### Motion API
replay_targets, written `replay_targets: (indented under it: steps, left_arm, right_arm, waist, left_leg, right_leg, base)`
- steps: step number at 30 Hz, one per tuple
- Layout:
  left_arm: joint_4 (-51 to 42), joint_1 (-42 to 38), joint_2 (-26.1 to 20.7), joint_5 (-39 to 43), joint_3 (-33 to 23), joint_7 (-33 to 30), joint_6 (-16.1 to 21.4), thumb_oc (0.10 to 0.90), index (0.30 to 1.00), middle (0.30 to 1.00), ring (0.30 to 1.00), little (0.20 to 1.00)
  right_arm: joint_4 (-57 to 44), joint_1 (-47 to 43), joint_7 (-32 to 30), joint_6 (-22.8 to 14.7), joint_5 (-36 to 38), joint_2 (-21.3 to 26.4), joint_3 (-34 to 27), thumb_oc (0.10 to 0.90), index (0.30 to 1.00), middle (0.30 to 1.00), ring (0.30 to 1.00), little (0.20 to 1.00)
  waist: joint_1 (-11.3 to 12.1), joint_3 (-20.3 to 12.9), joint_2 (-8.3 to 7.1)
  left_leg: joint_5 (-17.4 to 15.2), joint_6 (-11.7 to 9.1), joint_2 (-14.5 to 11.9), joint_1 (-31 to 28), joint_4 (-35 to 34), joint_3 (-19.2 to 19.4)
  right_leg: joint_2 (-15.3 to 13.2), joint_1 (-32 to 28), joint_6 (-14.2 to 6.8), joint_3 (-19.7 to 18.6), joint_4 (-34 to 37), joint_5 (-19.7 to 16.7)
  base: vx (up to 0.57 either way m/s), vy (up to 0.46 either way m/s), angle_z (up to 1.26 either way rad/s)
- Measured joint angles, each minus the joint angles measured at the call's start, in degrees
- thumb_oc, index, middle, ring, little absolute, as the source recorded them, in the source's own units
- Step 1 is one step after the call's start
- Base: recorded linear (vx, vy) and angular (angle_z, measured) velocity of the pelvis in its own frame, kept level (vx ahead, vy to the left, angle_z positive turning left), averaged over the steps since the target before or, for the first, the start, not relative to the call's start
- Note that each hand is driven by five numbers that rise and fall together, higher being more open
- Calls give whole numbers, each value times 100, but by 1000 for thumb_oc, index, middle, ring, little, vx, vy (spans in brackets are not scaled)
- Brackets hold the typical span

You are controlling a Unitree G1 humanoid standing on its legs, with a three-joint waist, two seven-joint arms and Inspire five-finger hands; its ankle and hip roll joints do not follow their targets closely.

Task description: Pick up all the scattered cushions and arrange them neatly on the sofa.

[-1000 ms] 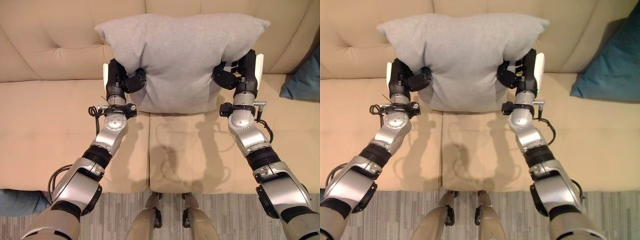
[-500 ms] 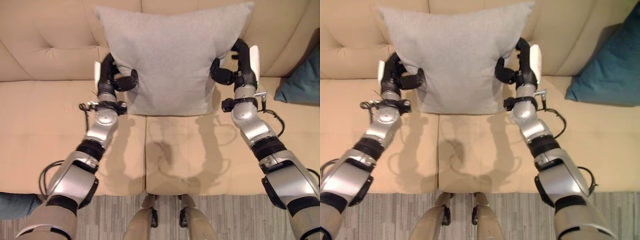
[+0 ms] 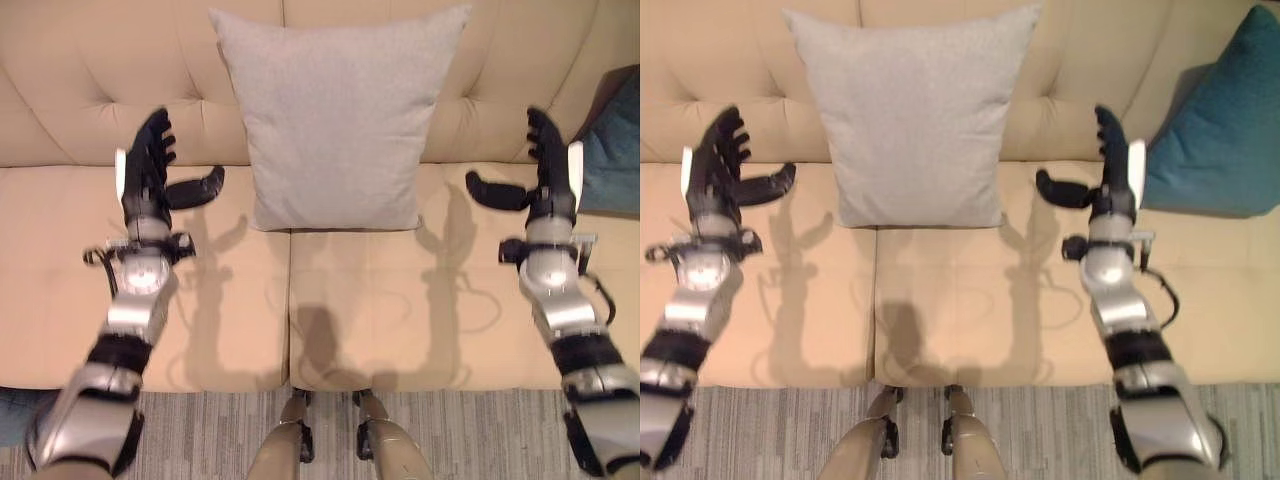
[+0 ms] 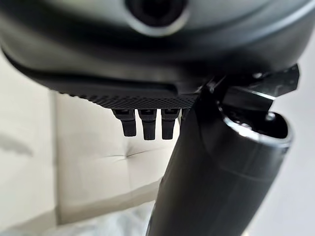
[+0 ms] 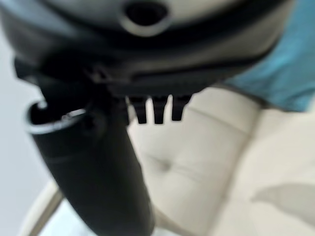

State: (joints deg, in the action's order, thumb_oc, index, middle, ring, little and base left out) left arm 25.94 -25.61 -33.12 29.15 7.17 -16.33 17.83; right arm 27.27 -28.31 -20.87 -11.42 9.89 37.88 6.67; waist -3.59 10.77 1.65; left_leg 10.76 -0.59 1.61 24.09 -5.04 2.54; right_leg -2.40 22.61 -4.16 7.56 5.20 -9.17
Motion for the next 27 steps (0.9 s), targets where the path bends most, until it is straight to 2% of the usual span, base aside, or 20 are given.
replay_targets:
  steps: [1, 3, 6, 8, 9, 10, 15, 16, 19, 22, 27]
  left_arm:
    - [-239, 458, 294, 2, -199, 36, 15, 800, 900, 900, 900, 900]
    - [-144, 947, 511, -31, -156, 96, -47, 800, 900, 900, 900, 900]
    - [-424, 2051, 1053, -315, -546, 218, -23, 800, 900, 900, 900, 900]
    - [22, 2646, 1331, -479, -469, 317, -262, 800, 900, 900, 900, 900]
    - [189, 2780, 1372, -596, -567, 421, -231, 800, 900, 900, 900, 900]
    - [534, 2956, 1628, -678, -702, 449, -320, 800, 900, 900, 900, 900]
    - [1315, 3363, 1609, -1022, -576, 685, -456, 800, 900, 900, 900, 900]
    - [1732, 3434, 1603, -1332, -466, 742, -543, 800, 900, 900, 900, 900]
    - [2256, 3533, 1626, -1596, -446, 827, -577, 800, 900, 900, 900, 900]
    - [3209, 3347, 1696, -1811, -454, 825, -698, 800, 900, 900, 900, 900]
    - [3520, 3437, 1762, -1928, -450, 817, -781, 800, 900, 900, 900, 900]
  right_arm:
    - [-187, 417, 28, -1, -9, -203, -172, 800, 900, 900, 900, 900]
    - [-164, 802, 116, 36, -67, -365, -188, 800, 900, 900, 900, 900]
    - [-487, 1722, 207, -6, -310, -935, -610, 800, 900, 900, 900, 900]
    - [-325, 2389, 339, 79, -481, -1282, -684, 800, 900, 900, 900, 900]
    - [-247, 2485, 401, 74, -640, -1346, -744, 800, 900, 900, 900, 900]
    - [-206, 2741, 451, 99, -754, -1536, -782, 800, 900, 900, 900, 900]
    - [516, 3038, 648, 103, -971, -1737, -592, 800, 900, 900, 900, 900]
    - [916, 3073, 730, 173, -982, -1851, -528, 800, 900, 900, 900, 900]
    - [1302, 3275, 842, 196, -981, -1975, -456, 800, 900, 900, 900, 900]
    - [2204, 3223, 939, 230, -958, -2108, -212, 800, 900, 900, 900, 900]
    - [2631, 3471, 1039, 261, -943, -2146, -41, 800, 900, 900, 900, 900]
  waist:
    - [-5, 7, -17]
    - [19, -1, -35]
    - [60, -29, -144]
    - [126, -57, -221]
    - [139, -67, -237]
    - [124, -72, -246]
    - [154, -166, -314]
    - [159, -265, -315]
    - [159, -442, -318]
    - [158, -671, -335]
    - [167, -848, -310]
  left_leg:
    - [-31, -32, -2, -157, -1, 0]
    - [-174, -87, -28, -383, -4, -5]
    - [-233, -96, -72, -658, 0, 5]
    - [-279, -137, -86, -996, -2, 4]
    - [-316, -160, -91, -1098, -5, -1]
    - [-343, -121, -87, -1315, -5, -6]
    - [-461, -127, -96, -1622, -14, -16]
    - [-525, -70, -90, -1785, -32, -8]
    - [-534, -57, -84, -1872, -33, -12]
    - [-559, -28, -81, -2030, -34, -18]
    - [-605, 34, -83, -2144, -37, -36]
  right_leg:
    - [1, -154, 2, -2, 2, 31]
    - [16, -383, 34, 4, 3, 160]
    - [58, -643, 72, 8, 3, 194]
    - [62, -1009, 87, 30, 3, 308]
    - [66, -1109, 84, 53, 7, 332]
    - [67, -1347, 124, 137, 8, 371]
    - [70, -1679, 99, 186, 11, 445]
    - [67, -1845, 103, 190, 12, 487]
    - [58, -1940, 102, 220, 13, 503]
    - [61, -2104, 145, 230, 44, 543]
    - [61, -2272, 148, 244, 49, 577]
  base:
    - [56, -9, 2]
    - [114, -31, -1]
    - [87, -20, -2]
    - [73, -29, 8]
    - [95, -35, 13]
    - [54, -16, 12]
    - [36, -10, 8]
    - [0, 0, 0]
    - [0, 0, 0]
    - [0, 0, 0]
    - [6, -36, 2]
